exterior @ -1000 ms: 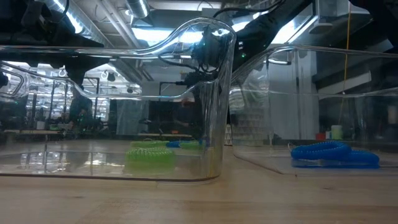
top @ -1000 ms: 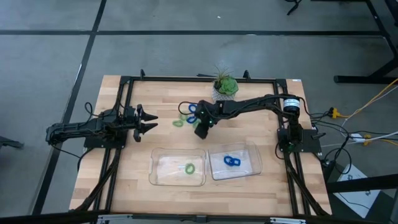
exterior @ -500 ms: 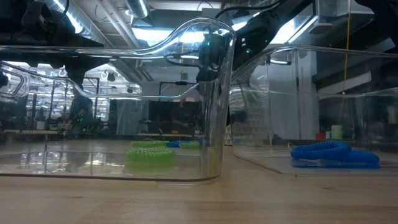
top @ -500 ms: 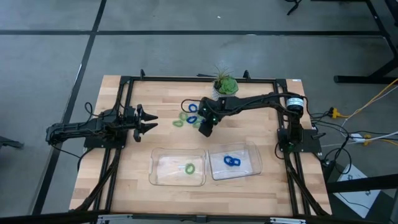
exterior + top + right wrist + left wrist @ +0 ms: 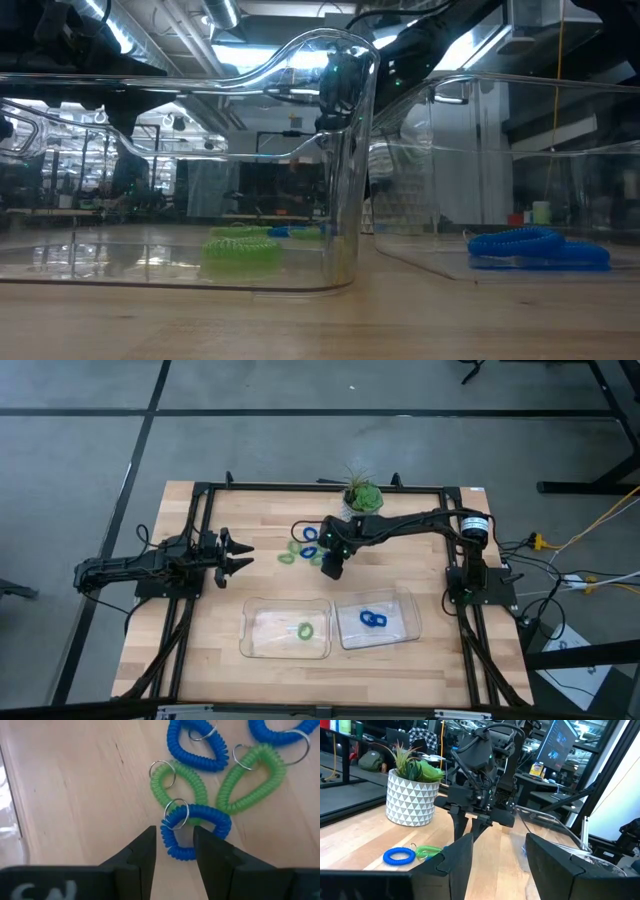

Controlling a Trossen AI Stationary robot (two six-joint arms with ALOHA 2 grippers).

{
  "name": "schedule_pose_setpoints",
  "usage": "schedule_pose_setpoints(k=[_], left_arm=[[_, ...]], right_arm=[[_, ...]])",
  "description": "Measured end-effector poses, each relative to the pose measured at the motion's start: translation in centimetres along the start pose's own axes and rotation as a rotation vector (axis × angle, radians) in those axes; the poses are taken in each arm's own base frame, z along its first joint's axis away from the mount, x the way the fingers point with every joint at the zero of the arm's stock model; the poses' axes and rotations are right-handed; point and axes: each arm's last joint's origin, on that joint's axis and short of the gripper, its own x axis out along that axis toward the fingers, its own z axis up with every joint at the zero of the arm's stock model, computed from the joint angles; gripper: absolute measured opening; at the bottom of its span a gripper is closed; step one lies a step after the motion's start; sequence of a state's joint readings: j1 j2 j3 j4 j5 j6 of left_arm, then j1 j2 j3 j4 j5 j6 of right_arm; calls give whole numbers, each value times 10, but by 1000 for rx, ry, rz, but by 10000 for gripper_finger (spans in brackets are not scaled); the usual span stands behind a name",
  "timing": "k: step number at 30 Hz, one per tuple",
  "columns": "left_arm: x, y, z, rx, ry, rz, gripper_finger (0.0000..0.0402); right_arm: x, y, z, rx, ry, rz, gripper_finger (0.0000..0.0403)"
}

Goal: Sort spring keychains
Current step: Put the blue spring keychain into the right transparent bin

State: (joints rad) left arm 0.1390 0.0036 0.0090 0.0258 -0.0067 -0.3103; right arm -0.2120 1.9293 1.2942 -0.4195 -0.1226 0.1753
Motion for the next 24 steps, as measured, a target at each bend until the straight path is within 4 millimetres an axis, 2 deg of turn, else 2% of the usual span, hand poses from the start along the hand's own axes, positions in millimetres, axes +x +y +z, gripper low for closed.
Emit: schedule_pose_setpoints(k=[13,24], left_arm=[[0,0,0,0,0,0,178],[0,0,0,0,-1,0,178]], right_arm=[[6,9,-6,-121,34,3,129],[6,9,-6,-127,36,-16,129]])
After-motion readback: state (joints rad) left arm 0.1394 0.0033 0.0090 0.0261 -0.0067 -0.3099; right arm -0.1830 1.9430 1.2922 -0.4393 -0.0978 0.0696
